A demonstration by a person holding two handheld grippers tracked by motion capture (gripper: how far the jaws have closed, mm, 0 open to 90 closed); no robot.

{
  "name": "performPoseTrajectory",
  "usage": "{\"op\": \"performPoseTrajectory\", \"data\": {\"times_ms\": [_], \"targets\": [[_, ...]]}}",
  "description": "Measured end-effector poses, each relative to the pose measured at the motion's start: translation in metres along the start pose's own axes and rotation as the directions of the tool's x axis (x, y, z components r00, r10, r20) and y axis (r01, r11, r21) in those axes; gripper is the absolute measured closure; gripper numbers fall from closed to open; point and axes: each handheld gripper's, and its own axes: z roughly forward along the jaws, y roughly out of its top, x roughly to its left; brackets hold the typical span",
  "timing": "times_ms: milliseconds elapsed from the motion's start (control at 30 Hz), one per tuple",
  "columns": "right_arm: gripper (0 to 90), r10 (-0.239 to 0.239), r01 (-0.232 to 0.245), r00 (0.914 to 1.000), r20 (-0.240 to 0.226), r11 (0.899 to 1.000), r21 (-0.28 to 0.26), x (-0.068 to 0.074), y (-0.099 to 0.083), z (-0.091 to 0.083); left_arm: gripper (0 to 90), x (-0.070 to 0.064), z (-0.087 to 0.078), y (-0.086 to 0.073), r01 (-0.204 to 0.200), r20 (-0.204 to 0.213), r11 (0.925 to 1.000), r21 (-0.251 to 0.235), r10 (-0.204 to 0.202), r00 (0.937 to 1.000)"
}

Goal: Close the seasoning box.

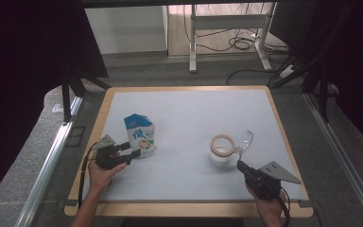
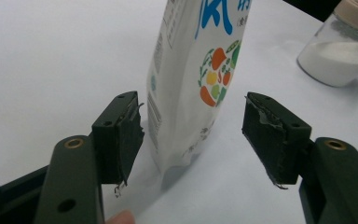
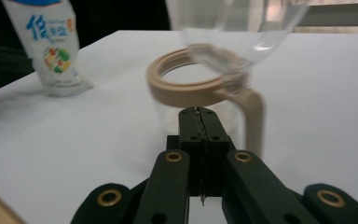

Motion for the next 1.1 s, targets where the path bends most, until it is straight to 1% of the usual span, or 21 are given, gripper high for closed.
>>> {"op": "performPoseTrajectory", "data": {"times_ms": [100, 167, 267, 400, 500, 533, 633, 733, 867, 1000, 1033, 1100], "targets": [[89.8, 0.019, -0.019, 0.9994, 0.030, 1.000, -0.016, -0.011, 0.002, -0.003, 36.7, 0.000, 0.002, -0.001, -0.001, 0.001, 1.0000, 0.005, 0.001, 1.0000], [89.8, 0.041, -0.040, 0.9977, 0.053, 0.999, -0.026, -0.019, 0.002, -0.005, 36.7, 0.000, 0.002, -0.002, -0.001, 0.000, 1.0000, 0.007, 0.001, 1.0000], [89.8, 0.052, -0.050, 0.9960, 0.073, 0.998, -0.035, -0.027, 0.003, -0.006, 36.7, 0.000, 0.001, -0.002, 0.003, -0.002, 1.0000, 0.002, -0.003, 1.0000], [89.8, 0.065, -0.060, 0.9935, 0.094, 0.997, -0.050, -0.034, 0.007, -0.004, 36.7, 0.000, 0.002, -0.005, 0.001, -0.002, 1.0000, 0.007, -0.001, 1.0000], [89.8, 0.070, -0.064, 0.9925, 0.100, 0.996, -0.061, -0.038, 0.013, 0.000, 36.6, -0.001, 0.004, -0.007, 0.003, -0.007, 0.9998, 0.017, -0.003, 1.0000], [89.7, 0.070, -0.063, 0.9921, 0.104, 0.996, -0.063, -0.039, 0.014, 0.001, 36.6, 0.000, 0.004, -0.008, -0.003, -0.004, 0.9997, 0.022, 0.003, 1.0000], [89.7, 0.085, -0.076, 0.9906, 0.107, 0.994, -0.079, -0.044, 0.019, 0.003, 36.4, 0.000, 0.005, -0.011, -0.006, -0.006, 0.9995, 0.032, 0.006, 1.0000], [89.8, 0.095, -0.086, 0.9902, 0.102, 0.992, -0.097, -0.046, 0.023, 0.002, 36.4, 0.000, 0.007, -0.012, -0.008, -0.005, 0.9993, 0.038, 0.008, 0.9999], [89.7, 0.091, -0.079, 0.9907, 0.101, 0.991, -0.112, -0.046, 0.028, 0.003, 36.4, 0.000, 0.006, -0.012, -0.006, -0.005, 0.9993, 0.036, 0.006, 1.0000], [89.7, 0.094, -0.082, 0.9912, 0.093, 0.989, -0.122, -0.043, 0.031, 0.006, 36.1, -0.001, 0.006, -0.012, -0.011, -0.008, 0.9992, 0.039, 0.012, 0.9999], [89.7, 0.085, -0.074, 0.9924, 0.089, 0.990, -0.122, -0.042, 0.032, 0.007, 36.0, -0.001, 0.005, -0.013, -0.011, -0.008, 0.9992, 0.038, 0.012, 0.9999], [89.7, 0.082, -0.071, 0.9933, 0.082, 0.990, -0.121, -0.039, 0.033, 0.008, 35.4, -0.001, 0.005, -0.013, -0.005, -0.007, 0.9993, 0.036, 0.005, 1.0000]]}}
